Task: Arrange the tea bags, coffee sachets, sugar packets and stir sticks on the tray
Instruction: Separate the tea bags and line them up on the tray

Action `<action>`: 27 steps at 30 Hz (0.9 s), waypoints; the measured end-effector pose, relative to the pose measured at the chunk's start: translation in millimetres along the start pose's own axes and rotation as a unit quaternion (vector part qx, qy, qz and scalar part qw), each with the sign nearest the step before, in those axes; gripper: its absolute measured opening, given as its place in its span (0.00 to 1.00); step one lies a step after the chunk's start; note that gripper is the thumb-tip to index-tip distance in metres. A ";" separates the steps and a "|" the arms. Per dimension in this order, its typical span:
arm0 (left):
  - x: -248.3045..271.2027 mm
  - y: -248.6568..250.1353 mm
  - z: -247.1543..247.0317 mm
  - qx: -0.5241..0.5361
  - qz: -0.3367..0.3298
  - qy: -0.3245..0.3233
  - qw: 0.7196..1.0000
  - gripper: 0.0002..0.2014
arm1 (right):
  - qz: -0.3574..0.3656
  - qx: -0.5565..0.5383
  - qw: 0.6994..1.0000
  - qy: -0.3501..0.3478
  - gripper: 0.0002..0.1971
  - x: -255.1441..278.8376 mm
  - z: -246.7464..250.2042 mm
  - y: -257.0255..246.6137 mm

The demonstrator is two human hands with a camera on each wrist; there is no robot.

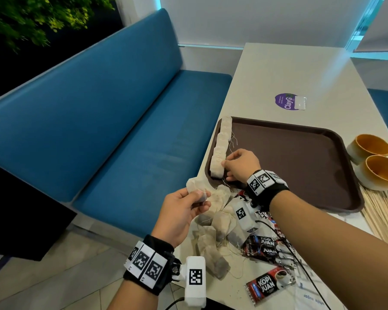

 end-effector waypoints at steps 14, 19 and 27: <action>1.0 3.8 0.3 0.004 -0.004 0.002 1.000 0.08 | 0.040 0.057 0.997 -0.015 0.05 17.9 9.7 -6.1; -2.4 8.9 -6.3 -0.027 -0.024 -0.020 0.999 0.11 | 0.071 -0.069 0.986 -0.135 0.08 65.4 9.8 -16.3; -13.5 29.5 -26.4 -0.160 -0.096 -0.092 0.978 0.10 | 0.109 -0.085 0.973 -0.183 0.09 105.6 25.2 -28.1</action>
Point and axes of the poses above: each hand's wrist, its own x-axis away from the middle knuckle, its own z-axis out of the back of the hand, y = z × x, the point moved 8 cm from there along -x, towards the middle knuckle, and after that the axes turned 8 degrees about -z, right-handed, at the moved point
